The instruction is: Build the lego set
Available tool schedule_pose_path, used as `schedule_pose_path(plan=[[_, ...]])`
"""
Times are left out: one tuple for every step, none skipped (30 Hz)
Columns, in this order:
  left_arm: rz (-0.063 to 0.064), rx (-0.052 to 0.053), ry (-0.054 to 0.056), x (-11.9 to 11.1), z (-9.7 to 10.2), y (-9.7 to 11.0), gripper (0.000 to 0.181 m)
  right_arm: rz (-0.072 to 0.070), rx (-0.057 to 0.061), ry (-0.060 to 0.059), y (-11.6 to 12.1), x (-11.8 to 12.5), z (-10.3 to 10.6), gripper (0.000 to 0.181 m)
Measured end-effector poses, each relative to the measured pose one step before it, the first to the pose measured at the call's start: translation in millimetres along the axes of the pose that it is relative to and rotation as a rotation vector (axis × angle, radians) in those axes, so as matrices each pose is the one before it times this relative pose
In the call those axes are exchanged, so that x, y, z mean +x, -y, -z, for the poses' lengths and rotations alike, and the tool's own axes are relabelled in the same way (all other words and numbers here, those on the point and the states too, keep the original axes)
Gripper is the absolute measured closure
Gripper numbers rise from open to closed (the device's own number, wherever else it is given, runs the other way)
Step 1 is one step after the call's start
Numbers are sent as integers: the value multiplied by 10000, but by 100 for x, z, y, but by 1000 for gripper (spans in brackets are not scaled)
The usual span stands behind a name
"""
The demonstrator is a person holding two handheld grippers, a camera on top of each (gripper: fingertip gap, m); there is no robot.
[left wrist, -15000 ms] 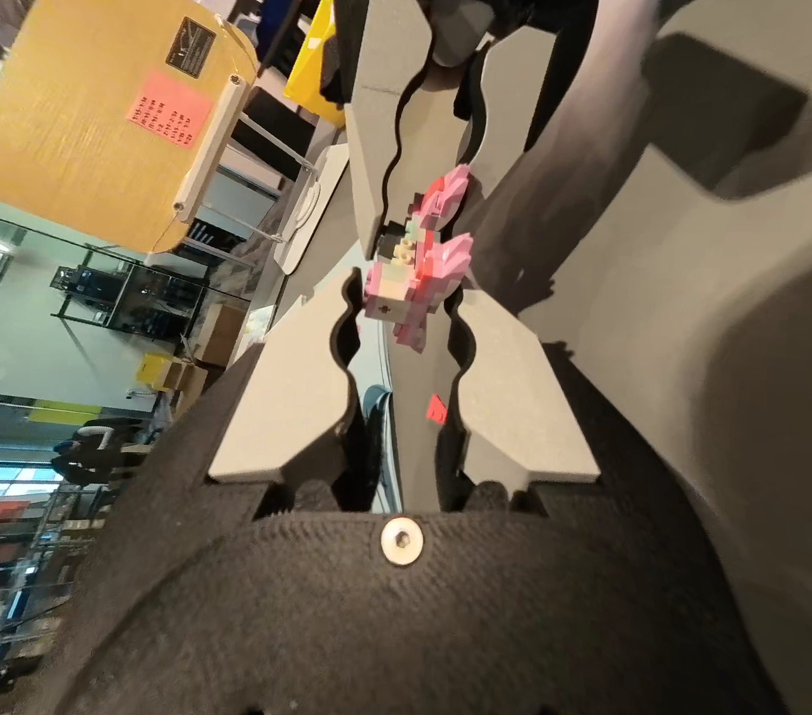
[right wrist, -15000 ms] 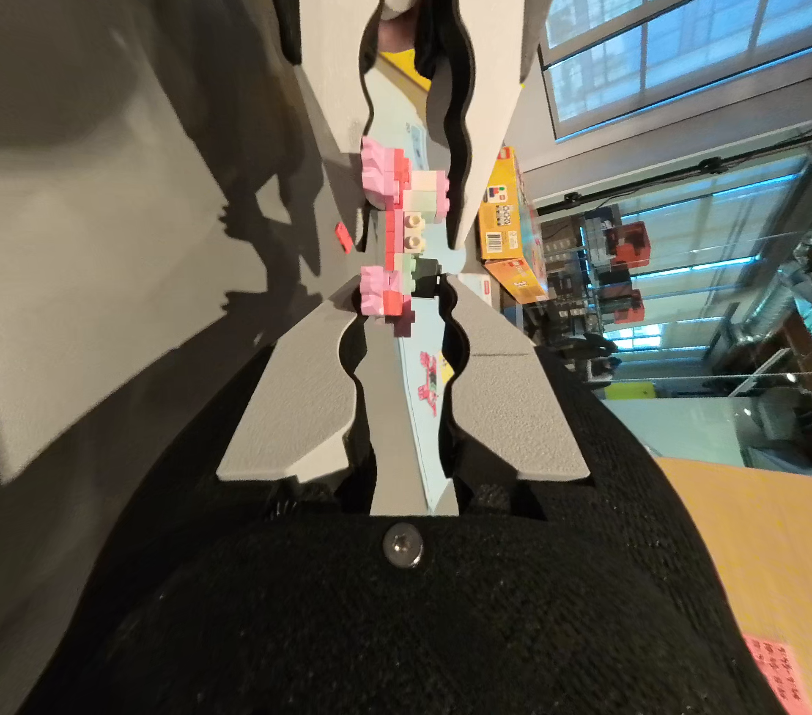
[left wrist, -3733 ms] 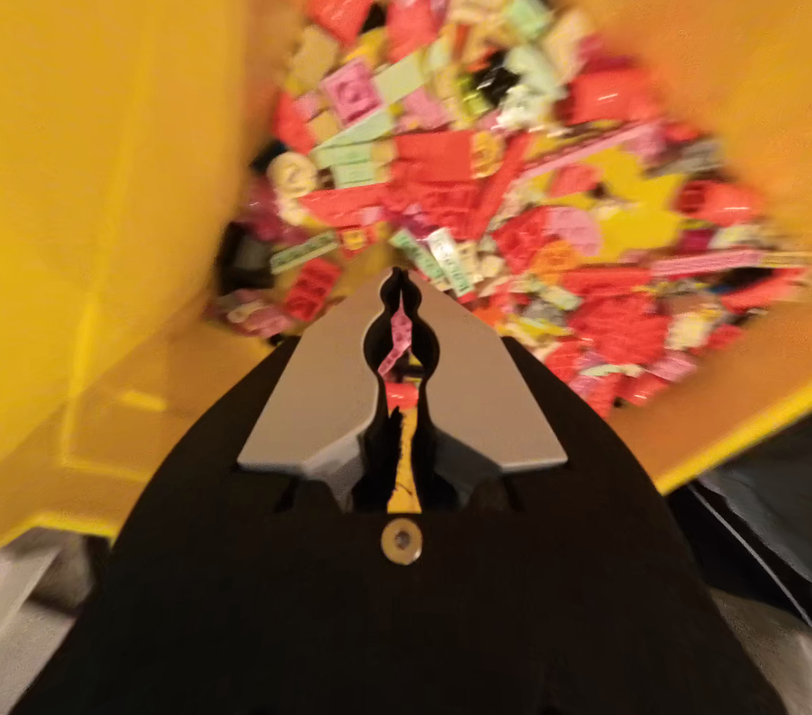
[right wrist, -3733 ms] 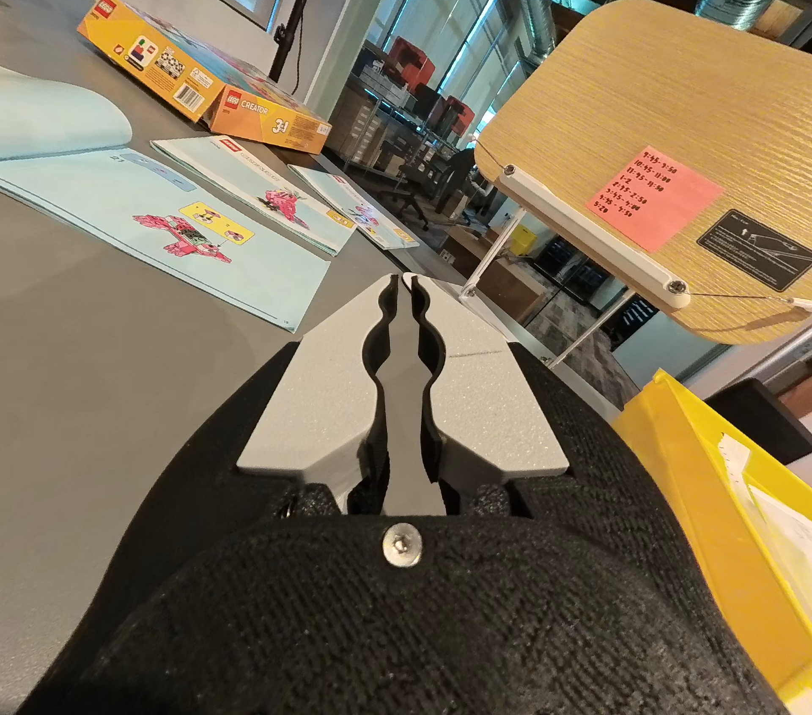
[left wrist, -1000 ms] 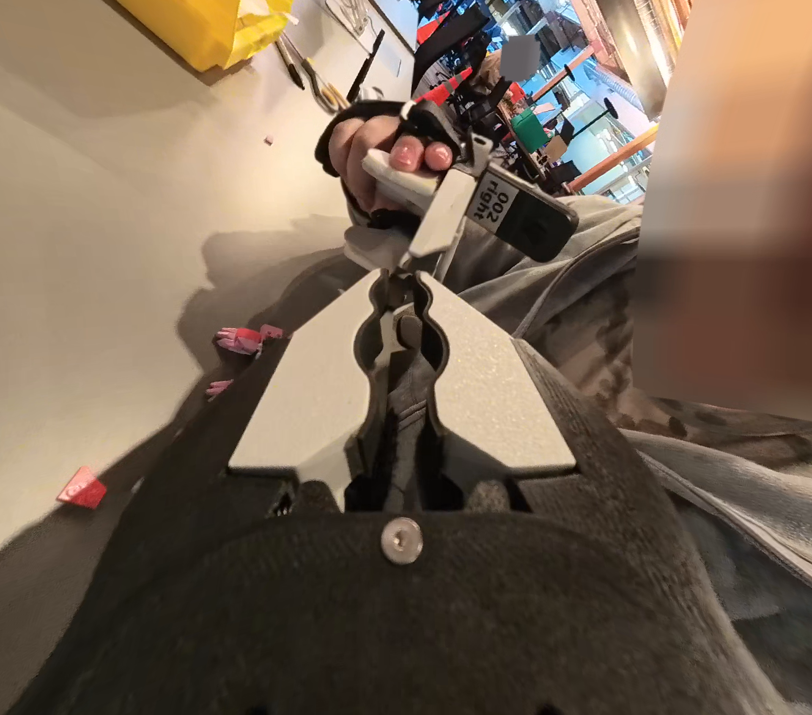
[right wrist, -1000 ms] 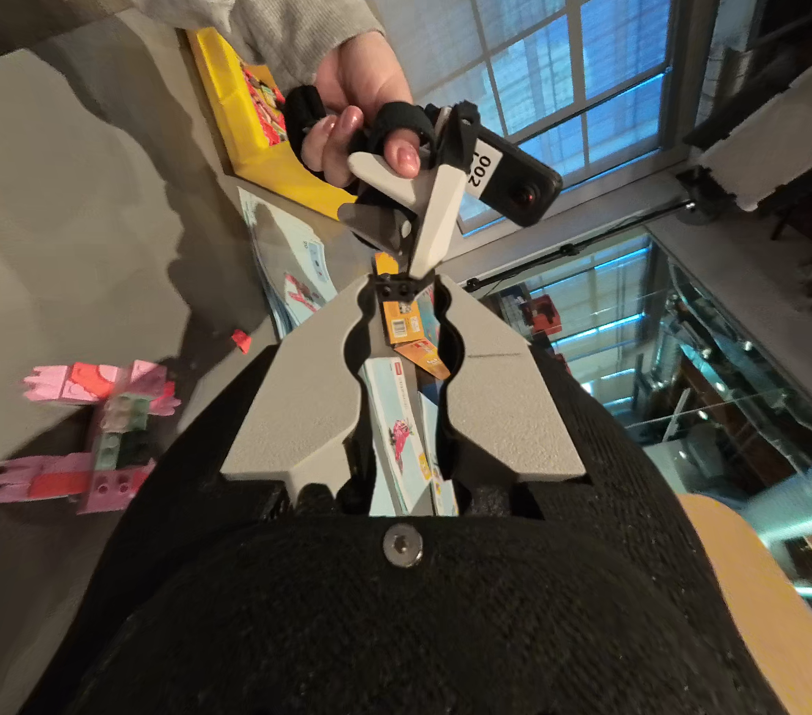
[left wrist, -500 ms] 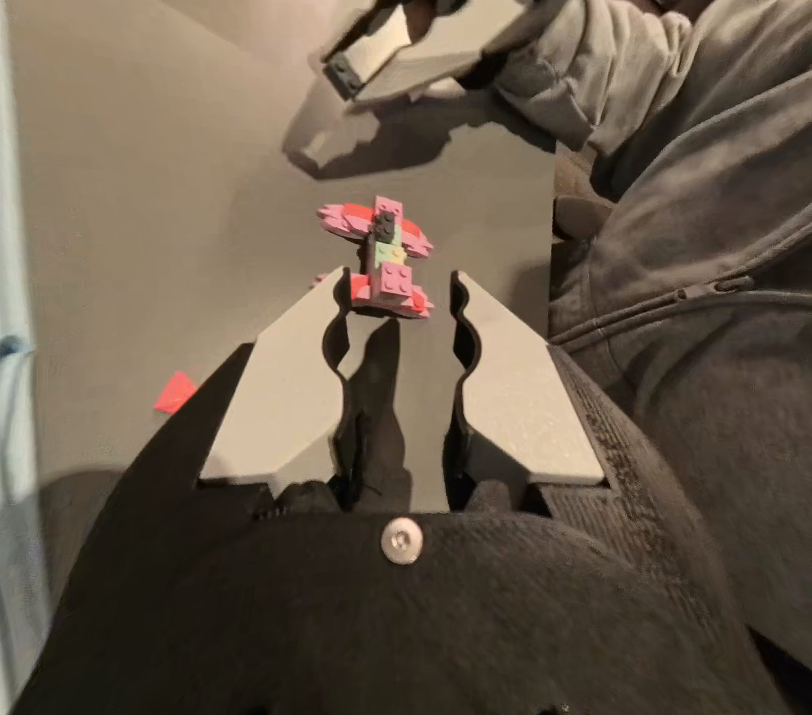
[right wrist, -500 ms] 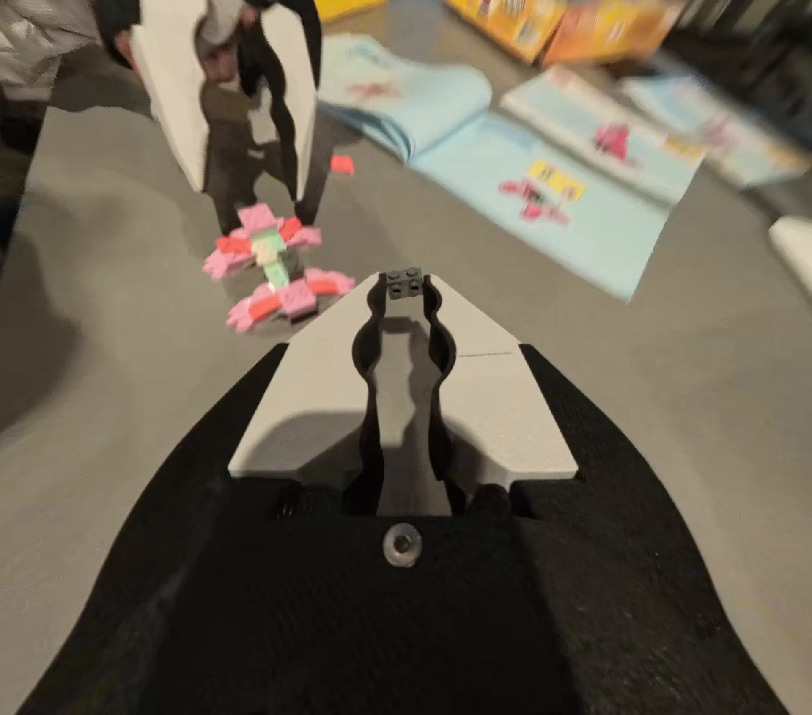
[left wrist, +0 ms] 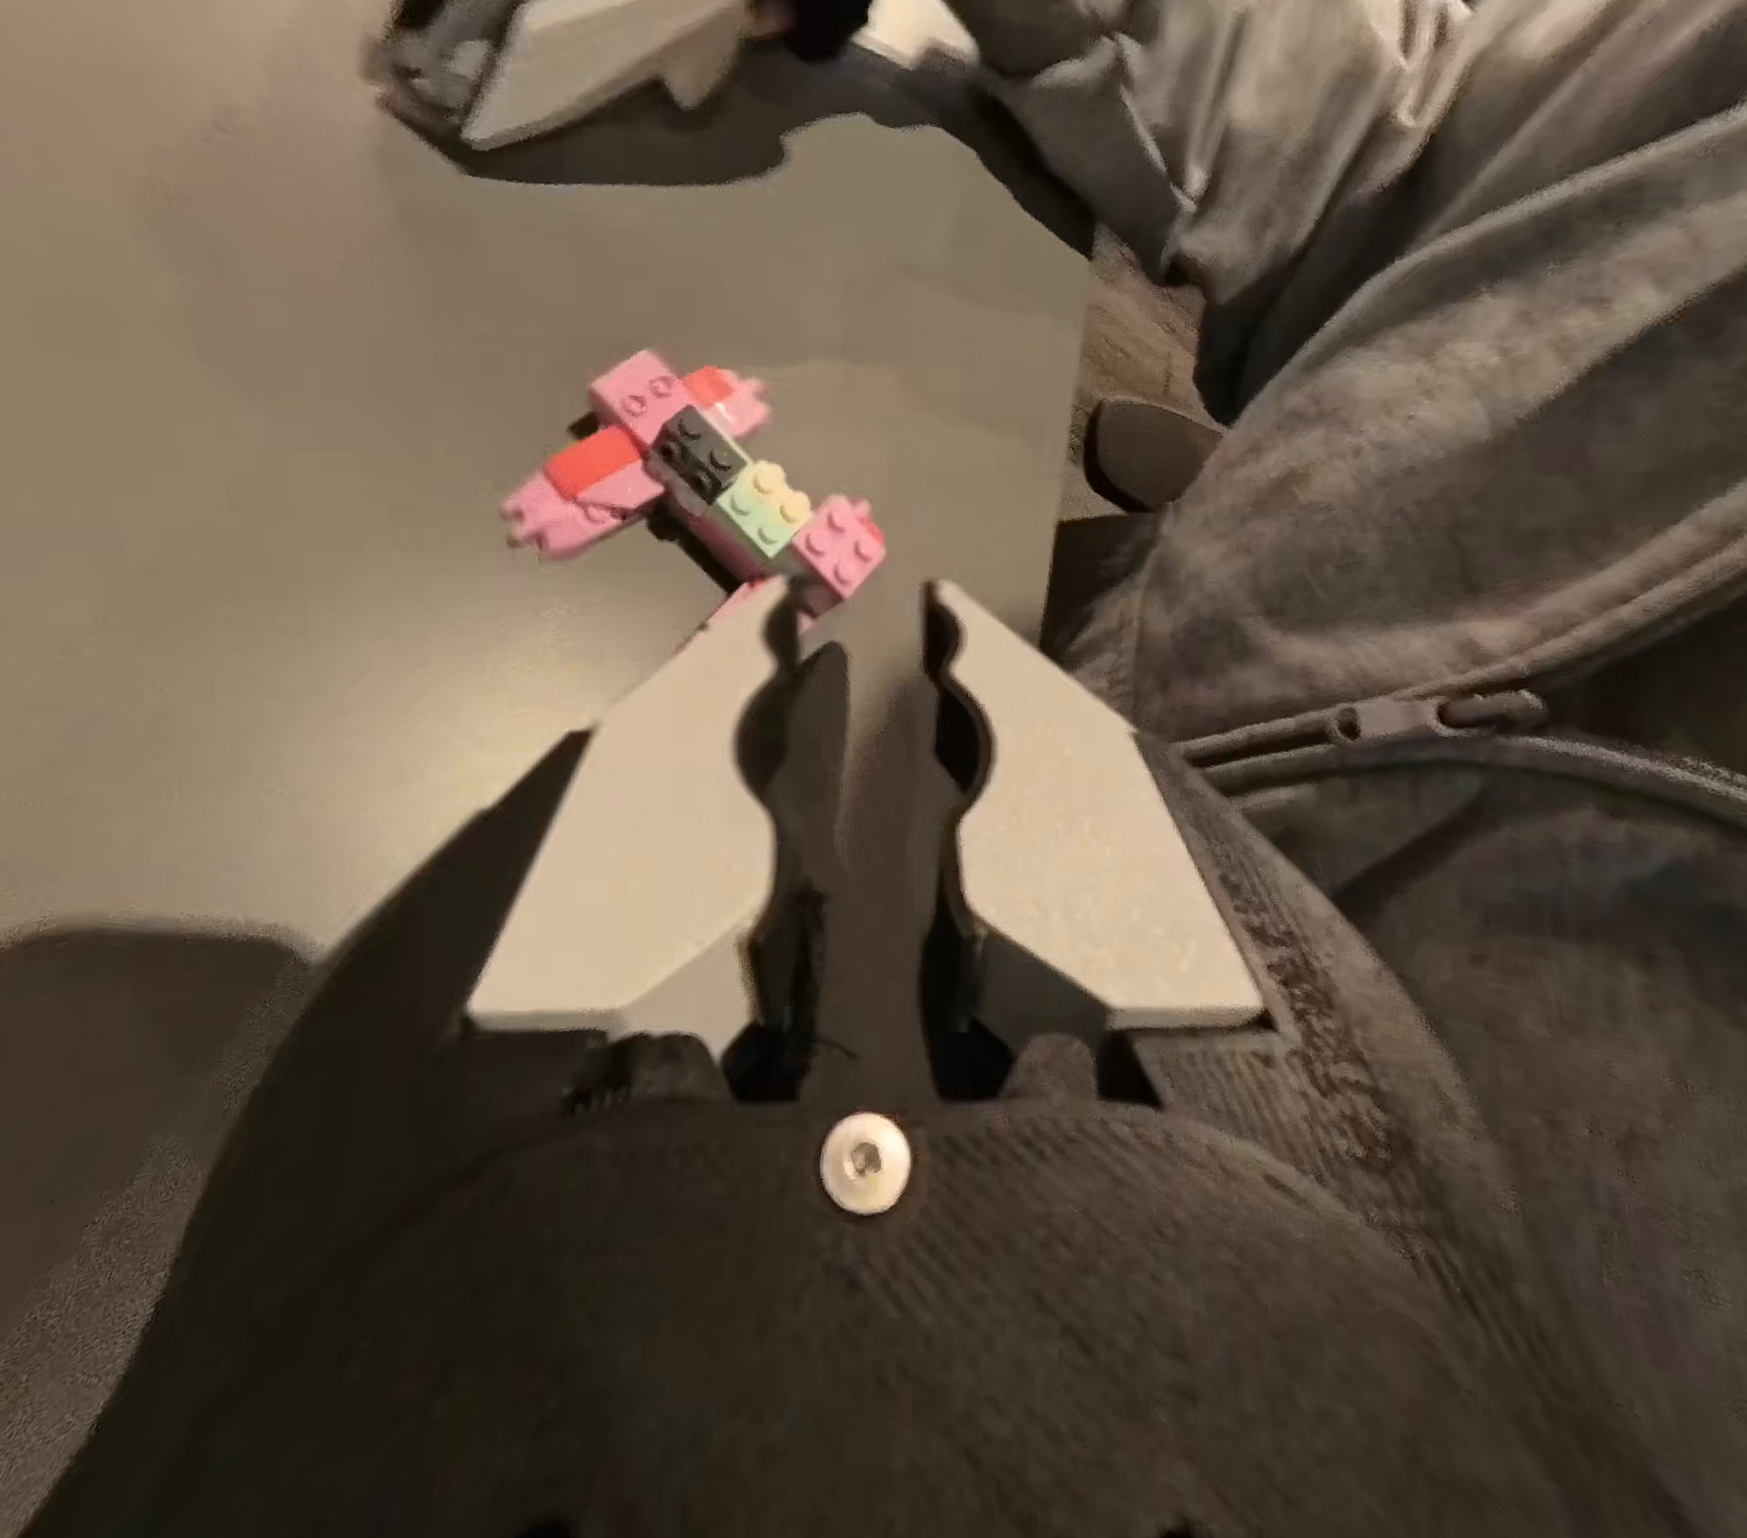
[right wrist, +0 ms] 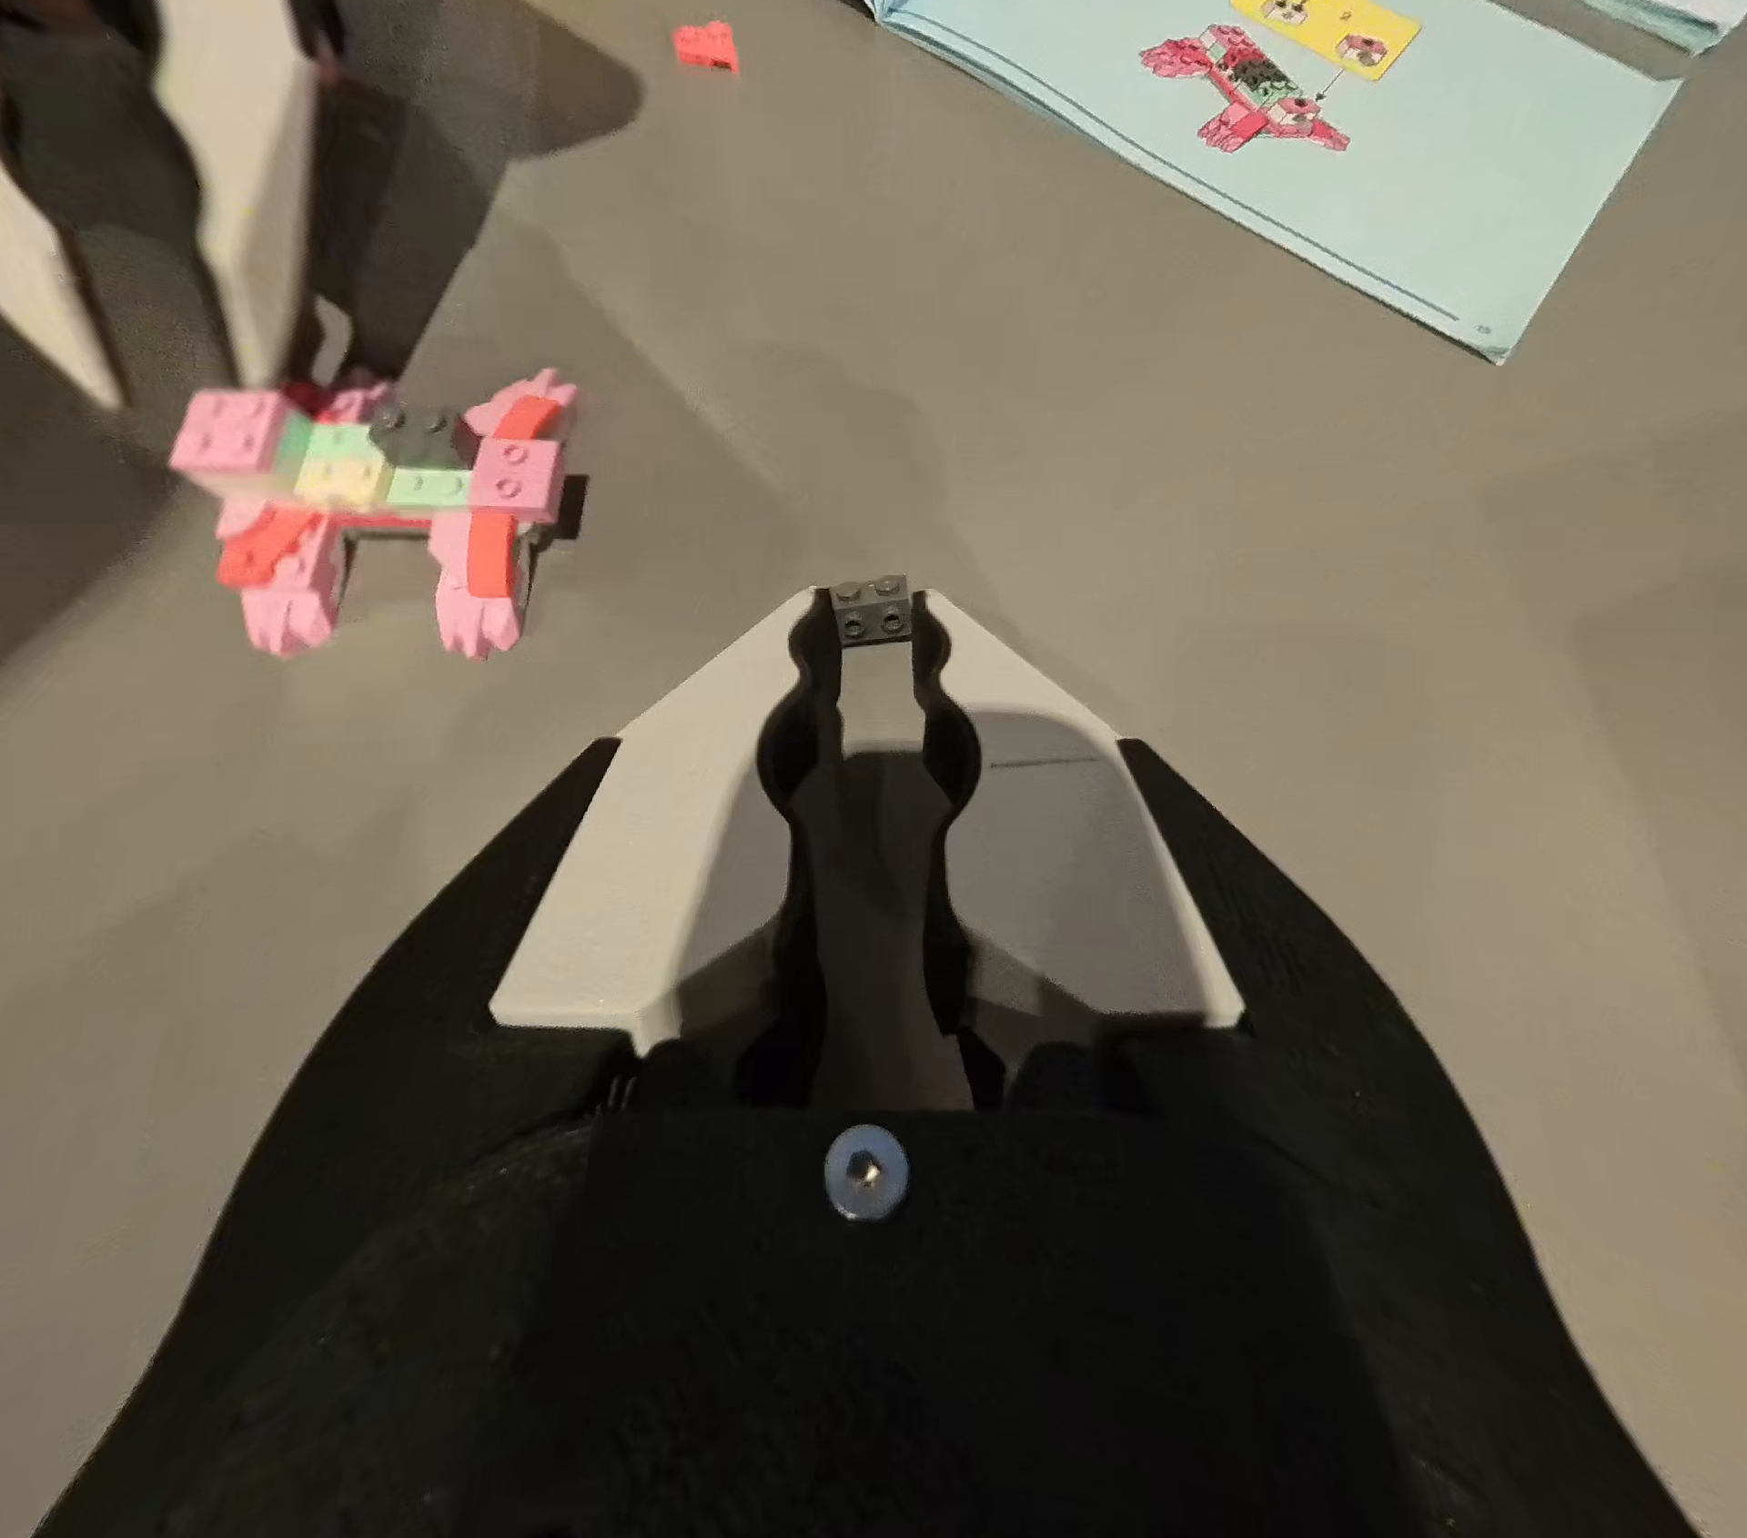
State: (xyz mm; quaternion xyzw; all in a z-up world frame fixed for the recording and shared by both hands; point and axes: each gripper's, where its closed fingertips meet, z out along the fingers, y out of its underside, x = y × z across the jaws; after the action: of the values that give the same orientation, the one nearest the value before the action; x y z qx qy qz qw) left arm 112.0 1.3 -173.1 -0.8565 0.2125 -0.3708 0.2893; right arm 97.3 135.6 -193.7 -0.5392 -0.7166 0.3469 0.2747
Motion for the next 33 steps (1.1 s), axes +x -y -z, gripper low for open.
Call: schedule_pose_path(plan=[[-602,55,39,222,163,93,174,-93,-10,167,-63,-12,33,166],[-660,193,497,-553,472,366,175,-32,-61,104,-156,46,54,166],[-510,181,352,-575,580,448,174,51,-146,3,-305,138,24,166],[-389,218,-118,-3,474,554,169,80,-63,-11,-169,94,67,166],[-304,279,-239,114,299,648,161,55,11,22,-44,17,82,166],[-245,190,-205,4,50,455,150,10,3,41,-52,-4,66,166],[-151,-15,-168,-127,-201,112,139,-21,7,52,-24,-13,52,165],[-114,-150,-129,-205,-418,-119,123,-34,8,24,-4,25,29,159],[-191,-220,-72,-257,-532,-262,105,-27,11,17,-10,19,24,155],[-298,-307,-20,-237,-577,-420,89,3,36,16,40,-17,36,154],[-419,-389,-56,-94,-571,-553,82,42,70,-20,81,-17,68,155],[-418,-400,-79,36,-541,-549,80,68,85,-58,105,-6,89,157],[-327,-371,-20,11,-525,-445,79,69,74,-82,83,23,76,160],[-267,-315,3,4,-475,-348,81,66,42,-88,49,33,55,162],[-245,-210,11,11,-406,-194,84,68,-9,-71,-3,15,1,164],[-207,-129,-43,95,-344,-103,88,62,-72,-44,-80,-11,-69,164],[-142,-80,-36,60,-259,-71,94,49,-121,6,-140,-60,-109,164],[-121,77,-4,-2,-116,114,99,32,-79,55,-62,-104,-98,167],[-25,72,-40,-7,-37,82,104,2,-19,42,-6,-72,-43,167],[27,91,-66,-10,-3,63,109,-14,-4,23,10,-17,-2,167],[19,124,-43,-43,-15,102,110,15,20,30,24,-62,25,167],[-5,108,35,-124,-7,77,110,46,78,53,131,-179,54,167],[-29,83,0,-28,23,102,109,34,143,129,277,-401,31,167],[-88,123,70,-102,83,222,102,18,177,202,362,-585,14,167],[-121,138,53,-83,127,251,97,39,170,240,376,-726,-31,167],[-79,115,9,-38,102,220,90,76,129,256,333,-813,-63,167],[-64,28,-67,38,-2,89,83,89,77,214,278,-784,-81,167],[-35,-93,-148,128,-121,-69,81,95,63,165,282,-716,-78,167],[-18,-129,-117,76,-236,-133,82,95,103,180,340,-748,-57,167],[-48,-169,-62,21,-318,-203,84,56,140,198,410,-754,-59,167],[-62,-271,-64,54,-299,-282,88,6,132,187,397,-665,-57,167],[-148,-95,93,-127,-181,6,91,-30,79,136,302,-529,-69,167],[-145,-51,159,-213,-81,54,102,-28,16,84,192,-403,-52,167]])
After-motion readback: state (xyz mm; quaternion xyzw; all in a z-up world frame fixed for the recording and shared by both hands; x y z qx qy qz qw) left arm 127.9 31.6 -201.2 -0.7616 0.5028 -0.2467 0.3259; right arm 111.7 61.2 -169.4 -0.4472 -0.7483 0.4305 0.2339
